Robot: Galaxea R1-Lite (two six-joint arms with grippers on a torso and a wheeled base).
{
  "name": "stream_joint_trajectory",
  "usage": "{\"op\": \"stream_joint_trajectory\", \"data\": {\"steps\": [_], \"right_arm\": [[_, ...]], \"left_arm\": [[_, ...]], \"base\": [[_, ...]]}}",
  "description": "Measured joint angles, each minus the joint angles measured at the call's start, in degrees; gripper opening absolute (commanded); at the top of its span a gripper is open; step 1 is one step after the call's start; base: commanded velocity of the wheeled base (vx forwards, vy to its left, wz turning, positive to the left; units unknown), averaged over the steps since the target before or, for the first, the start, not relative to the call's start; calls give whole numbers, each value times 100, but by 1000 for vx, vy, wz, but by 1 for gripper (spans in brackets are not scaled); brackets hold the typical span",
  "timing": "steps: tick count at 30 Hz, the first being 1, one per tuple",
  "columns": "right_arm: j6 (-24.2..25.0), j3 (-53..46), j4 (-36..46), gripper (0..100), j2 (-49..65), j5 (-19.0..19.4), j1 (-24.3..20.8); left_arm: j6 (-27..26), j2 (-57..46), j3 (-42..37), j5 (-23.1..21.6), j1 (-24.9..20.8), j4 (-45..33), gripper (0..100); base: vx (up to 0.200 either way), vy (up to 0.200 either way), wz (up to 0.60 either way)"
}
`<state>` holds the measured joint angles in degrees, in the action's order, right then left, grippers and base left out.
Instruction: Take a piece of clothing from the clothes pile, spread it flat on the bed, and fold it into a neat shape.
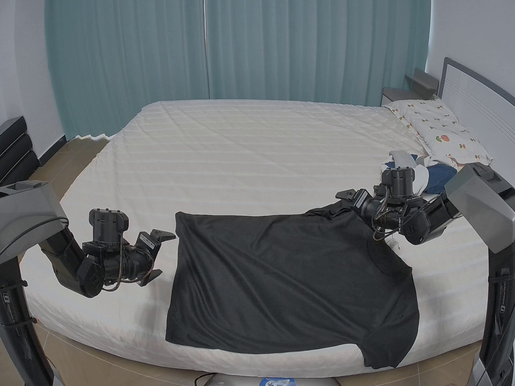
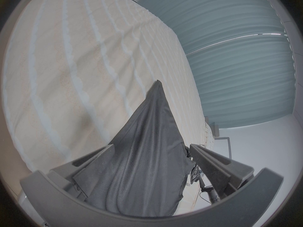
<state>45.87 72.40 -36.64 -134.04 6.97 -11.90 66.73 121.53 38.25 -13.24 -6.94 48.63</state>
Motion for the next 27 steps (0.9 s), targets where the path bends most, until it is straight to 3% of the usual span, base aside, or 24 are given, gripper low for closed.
{"op": "stream_joint_trajectory", "data": {"steps": [20,27], "right_arm": [[35,1575,255,100,-1271,-246,-238],[49,2186,284,100,-1669,-422,-343]], "left_arm": [[0,-41,-284,29,-6,233,100],[-17,-41,-343,40,-11,305,100]], "base": [[0,0,0],[171,0,0]]}}
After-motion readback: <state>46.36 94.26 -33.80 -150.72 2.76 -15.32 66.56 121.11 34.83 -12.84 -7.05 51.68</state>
